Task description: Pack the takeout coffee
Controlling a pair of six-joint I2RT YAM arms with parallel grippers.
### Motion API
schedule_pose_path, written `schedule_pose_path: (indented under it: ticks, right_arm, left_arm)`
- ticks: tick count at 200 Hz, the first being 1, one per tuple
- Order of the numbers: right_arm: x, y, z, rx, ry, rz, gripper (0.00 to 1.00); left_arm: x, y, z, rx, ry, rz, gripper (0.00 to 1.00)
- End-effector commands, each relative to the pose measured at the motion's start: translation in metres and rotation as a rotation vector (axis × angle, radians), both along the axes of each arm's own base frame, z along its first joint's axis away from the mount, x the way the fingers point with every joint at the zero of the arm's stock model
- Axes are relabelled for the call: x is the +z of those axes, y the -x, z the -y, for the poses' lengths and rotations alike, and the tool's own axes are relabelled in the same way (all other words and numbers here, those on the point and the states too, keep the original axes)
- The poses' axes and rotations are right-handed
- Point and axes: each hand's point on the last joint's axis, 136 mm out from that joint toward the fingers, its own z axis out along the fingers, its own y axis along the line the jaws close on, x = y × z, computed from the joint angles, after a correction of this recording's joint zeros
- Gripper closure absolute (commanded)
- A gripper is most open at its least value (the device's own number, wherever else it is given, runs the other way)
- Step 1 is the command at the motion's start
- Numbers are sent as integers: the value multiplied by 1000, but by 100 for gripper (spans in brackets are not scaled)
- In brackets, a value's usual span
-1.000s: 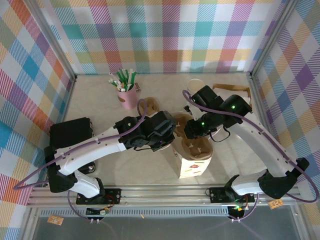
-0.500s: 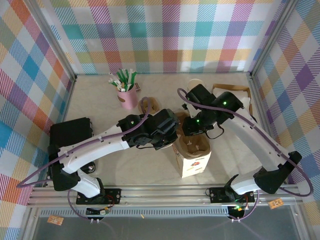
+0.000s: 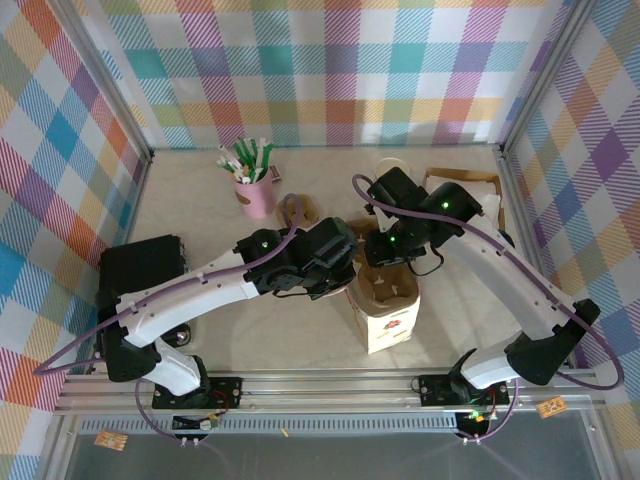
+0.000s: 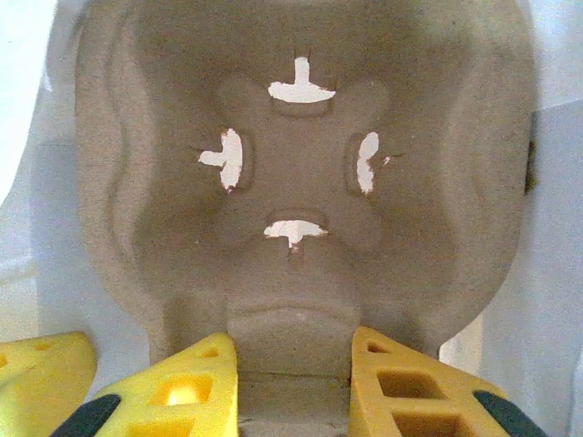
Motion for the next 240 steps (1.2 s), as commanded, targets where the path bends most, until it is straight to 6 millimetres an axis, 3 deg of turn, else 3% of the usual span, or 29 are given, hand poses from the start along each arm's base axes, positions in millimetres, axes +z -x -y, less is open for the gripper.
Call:
schedule_pose_path:
  ticks: [1, 99, 240]
  right_arm:
    - [1, -9, 2, -17, 18, 50, 100]
    - [-19, -2, -7, 28, 47, 61, 100]
    - [-41, 18, 2, 80, 130, 88, 100]
  left_arm:
    - [4, 15, 3, -48, 2, -31, 100]
    - [9, 10, 3, -2, 34, -18, 100]
    - [13, 7, -8, 68, 44, 3, 100]
